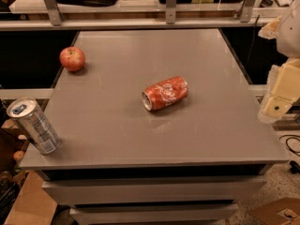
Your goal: Move coke can near apple
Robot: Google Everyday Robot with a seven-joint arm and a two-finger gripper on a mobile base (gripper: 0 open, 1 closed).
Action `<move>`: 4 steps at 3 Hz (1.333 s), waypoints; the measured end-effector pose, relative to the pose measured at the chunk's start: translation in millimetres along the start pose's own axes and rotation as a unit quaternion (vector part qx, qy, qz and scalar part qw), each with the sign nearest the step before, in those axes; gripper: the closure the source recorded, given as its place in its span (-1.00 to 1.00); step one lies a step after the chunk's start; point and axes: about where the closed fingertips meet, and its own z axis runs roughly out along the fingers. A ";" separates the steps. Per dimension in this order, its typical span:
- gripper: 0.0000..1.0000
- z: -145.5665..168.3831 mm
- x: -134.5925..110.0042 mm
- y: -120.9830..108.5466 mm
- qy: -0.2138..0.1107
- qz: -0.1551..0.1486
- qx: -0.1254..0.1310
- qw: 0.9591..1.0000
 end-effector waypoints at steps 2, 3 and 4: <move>-1.00 4.1 -18.6 -2.0 -0.013 -0.048 -0.004 0.999; -1.00 16.1 -52.0 -3.4 -0.023 -0.132 -0.011 0.991; -1.00 38.5 -81.4 -4.0 -0.021 -0.214 -0.026 0.976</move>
Offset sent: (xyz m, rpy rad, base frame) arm 0.0198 0.0488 -0.0041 -0.0130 -0.0171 0.2834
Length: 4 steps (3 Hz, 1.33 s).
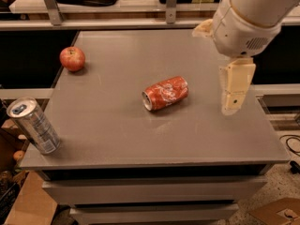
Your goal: Move coke can near apple
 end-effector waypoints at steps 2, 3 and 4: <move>-1.00 49.9 -22.8 -14.8 0.006 -0.111 -0.042 0.993; -1.00 69.1 -32.0 -19.3 0.008 -0.148 -0.058 0.987; -1.00 86.2 -39.3 -27.0 0.012 -0.164 -0.066 0.984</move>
Offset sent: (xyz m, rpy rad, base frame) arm 0.0318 0.0492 -0.0680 -0.1404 0.0854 0.3374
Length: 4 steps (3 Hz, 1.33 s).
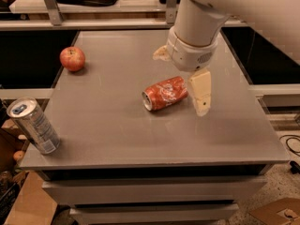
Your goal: Move coke can near apple
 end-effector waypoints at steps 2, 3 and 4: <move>-0.66 33.0 -13.0 -13.0 0.003 -0.003 -0.012 1.000; -0.19 44.2 -15.2 -17.2 -0.004 0.004 -0.015 1.000; 0.27 52.8 -17.5 -21.2 -0.010 0.004 -0.019 1.000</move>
Offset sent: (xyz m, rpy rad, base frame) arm 0.0127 0.0319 -0.0493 -0.0284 0.0393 0.0033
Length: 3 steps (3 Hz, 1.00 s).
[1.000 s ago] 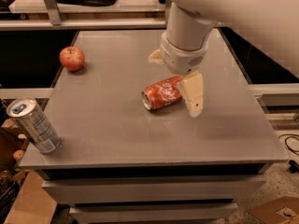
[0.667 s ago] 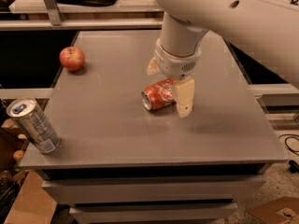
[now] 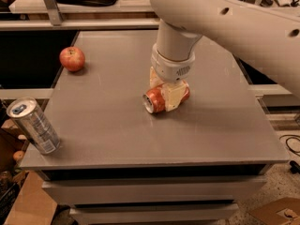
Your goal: Move coke can near apple
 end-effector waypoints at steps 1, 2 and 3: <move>0.77 1.9 -2.6 -8.4 -0.002 -0.005 0.001 1.000; 1.00 -13.2 -11.2 -22.0 -0.009 -0.022 0.020 1.000; 1.00 -13.2 -9.6 -20.7 -0.005 -0.018 0.022 1.000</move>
Offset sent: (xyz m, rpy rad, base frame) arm 0.0182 0.0325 0.0384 0.0598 -0.0601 0.0848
